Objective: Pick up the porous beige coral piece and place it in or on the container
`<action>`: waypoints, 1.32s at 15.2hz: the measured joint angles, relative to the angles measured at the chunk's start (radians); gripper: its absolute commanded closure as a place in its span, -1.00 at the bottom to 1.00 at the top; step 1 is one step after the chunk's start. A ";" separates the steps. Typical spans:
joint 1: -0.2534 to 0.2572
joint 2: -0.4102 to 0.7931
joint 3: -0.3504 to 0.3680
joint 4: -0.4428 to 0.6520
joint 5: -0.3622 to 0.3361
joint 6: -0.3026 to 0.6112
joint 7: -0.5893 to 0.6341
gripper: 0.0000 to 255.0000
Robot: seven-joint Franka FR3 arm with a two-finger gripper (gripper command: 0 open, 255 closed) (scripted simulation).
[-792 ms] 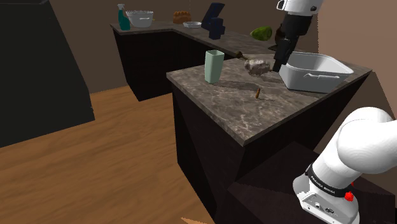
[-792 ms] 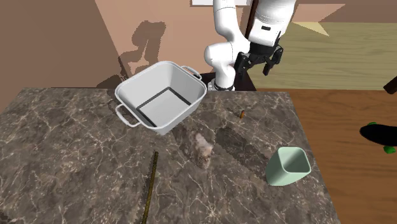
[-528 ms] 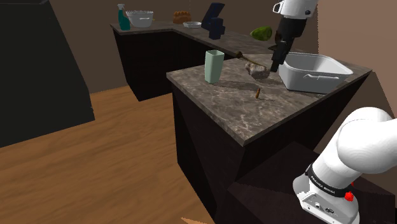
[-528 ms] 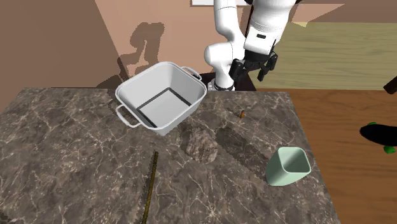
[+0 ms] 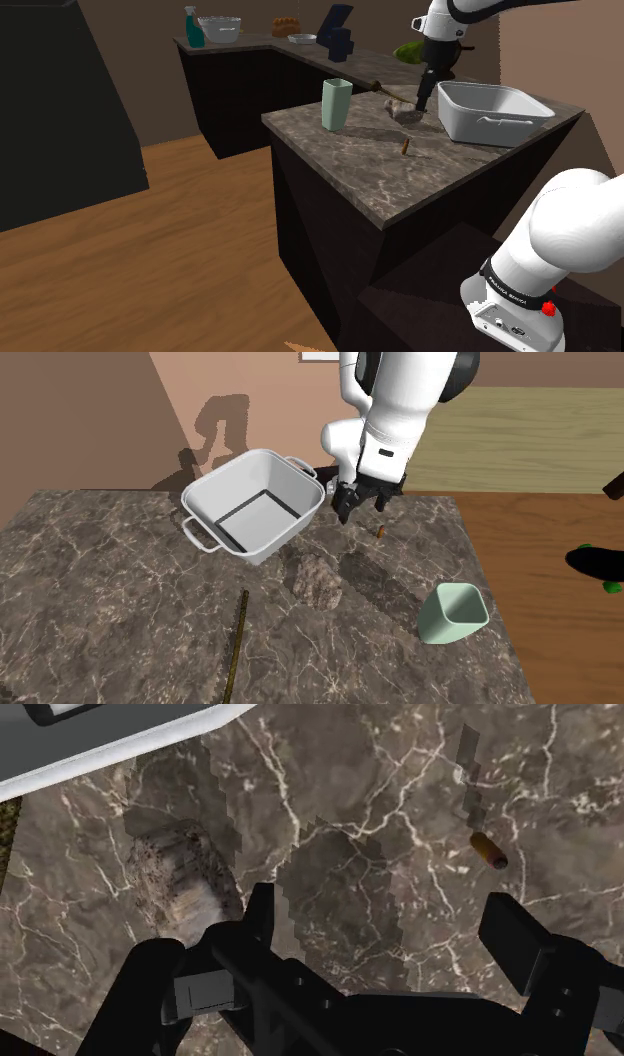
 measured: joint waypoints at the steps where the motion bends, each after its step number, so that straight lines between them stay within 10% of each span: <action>1: -0.001 0.027 -0.014 0.012 -0.015 0.021 -0.027 -1.00; 20: -0.009 0.369 -0.142 0.148 -0.104 0.310 -0.277 -1.00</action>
